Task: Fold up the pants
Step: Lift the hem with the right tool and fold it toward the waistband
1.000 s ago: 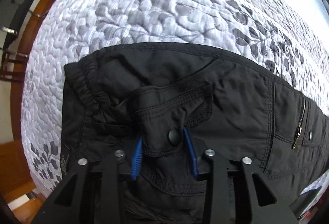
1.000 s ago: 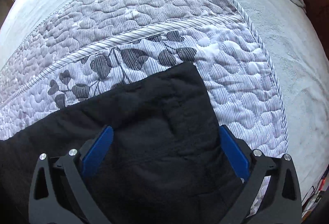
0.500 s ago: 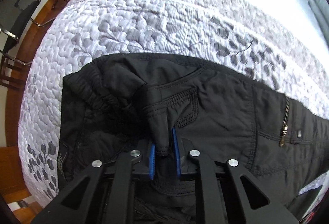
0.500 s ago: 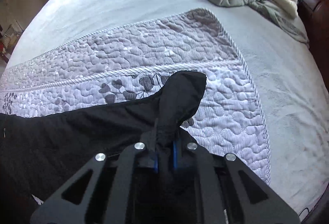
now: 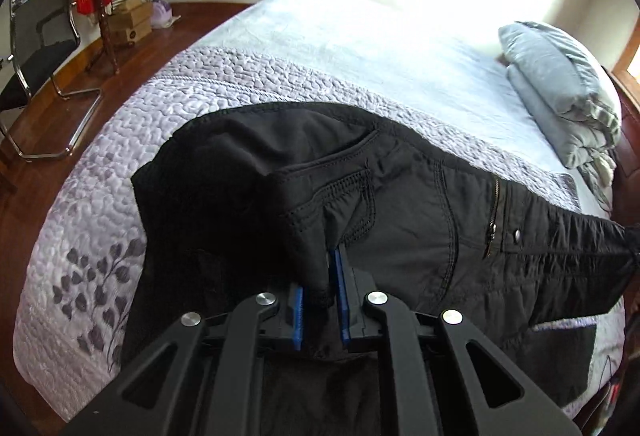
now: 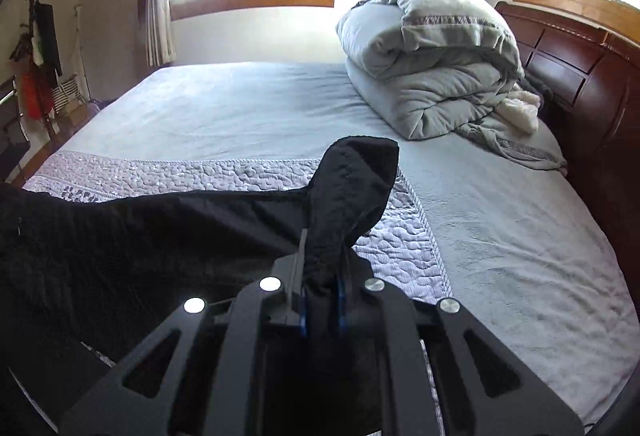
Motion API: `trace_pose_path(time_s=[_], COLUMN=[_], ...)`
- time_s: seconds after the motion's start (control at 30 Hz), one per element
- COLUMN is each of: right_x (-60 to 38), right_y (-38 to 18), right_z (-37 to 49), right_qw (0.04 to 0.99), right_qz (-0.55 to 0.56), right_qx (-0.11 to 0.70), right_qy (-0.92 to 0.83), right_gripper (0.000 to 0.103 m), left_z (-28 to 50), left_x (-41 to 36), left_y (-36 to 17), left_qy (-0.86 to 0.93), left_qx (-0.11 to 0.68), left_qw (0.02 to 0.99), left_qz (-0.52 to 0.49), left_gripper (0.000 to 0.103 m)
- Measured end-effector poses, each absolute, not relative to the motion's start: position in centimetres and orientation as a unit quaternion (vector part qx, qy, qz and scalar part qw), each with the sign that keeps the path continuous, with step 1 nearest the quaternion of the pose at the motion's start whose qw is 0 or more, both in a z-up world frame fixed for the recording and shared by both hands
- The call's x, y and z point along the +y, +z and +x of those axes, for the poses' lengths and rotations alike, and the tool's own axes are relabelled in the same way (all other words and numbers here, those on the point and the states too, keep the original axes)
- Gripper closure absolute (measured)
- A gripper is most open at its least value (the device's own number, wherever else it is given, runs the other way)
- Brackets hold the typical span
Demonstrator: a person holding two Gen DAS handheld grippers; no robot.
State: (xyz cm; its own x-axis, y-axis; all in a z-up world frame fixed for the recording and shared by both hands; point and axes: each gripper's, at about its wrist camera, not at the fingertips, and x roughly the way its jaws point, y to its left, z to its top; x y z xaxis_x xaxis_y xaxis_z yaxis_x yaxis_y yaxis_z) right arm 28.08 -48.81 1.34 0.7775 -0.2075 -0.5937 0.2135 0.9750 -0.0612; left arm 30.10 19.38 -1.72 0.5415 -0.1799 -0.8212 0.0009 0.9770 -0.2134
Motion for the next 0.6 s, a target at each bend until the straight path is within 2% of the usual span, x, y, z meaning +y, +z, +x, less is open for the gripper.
trace_pose_path(time_s=[0.23,0.6], right_x=[-48.8,-47.0], right_y=[0.4,-6.5], right_z=[18.5,7.1], right_qw=[0.954,0.933], right_qz=[0.04,0.044], right_qx=[0.277,0.331], right_qy=[-0.106,-0.136], right_gripper=[0.093,0.091], left_z=[22.4,15.0], left_x=[23.1,25.0], left_y=[-3.7,-9.9], left_qy=[-0.07,-0.076], left_qx=[0.466,0.484], left_qw=[0.872,0.86], left_qz=[-0.136,-0.143], left_gripper=[0.089,0.085])
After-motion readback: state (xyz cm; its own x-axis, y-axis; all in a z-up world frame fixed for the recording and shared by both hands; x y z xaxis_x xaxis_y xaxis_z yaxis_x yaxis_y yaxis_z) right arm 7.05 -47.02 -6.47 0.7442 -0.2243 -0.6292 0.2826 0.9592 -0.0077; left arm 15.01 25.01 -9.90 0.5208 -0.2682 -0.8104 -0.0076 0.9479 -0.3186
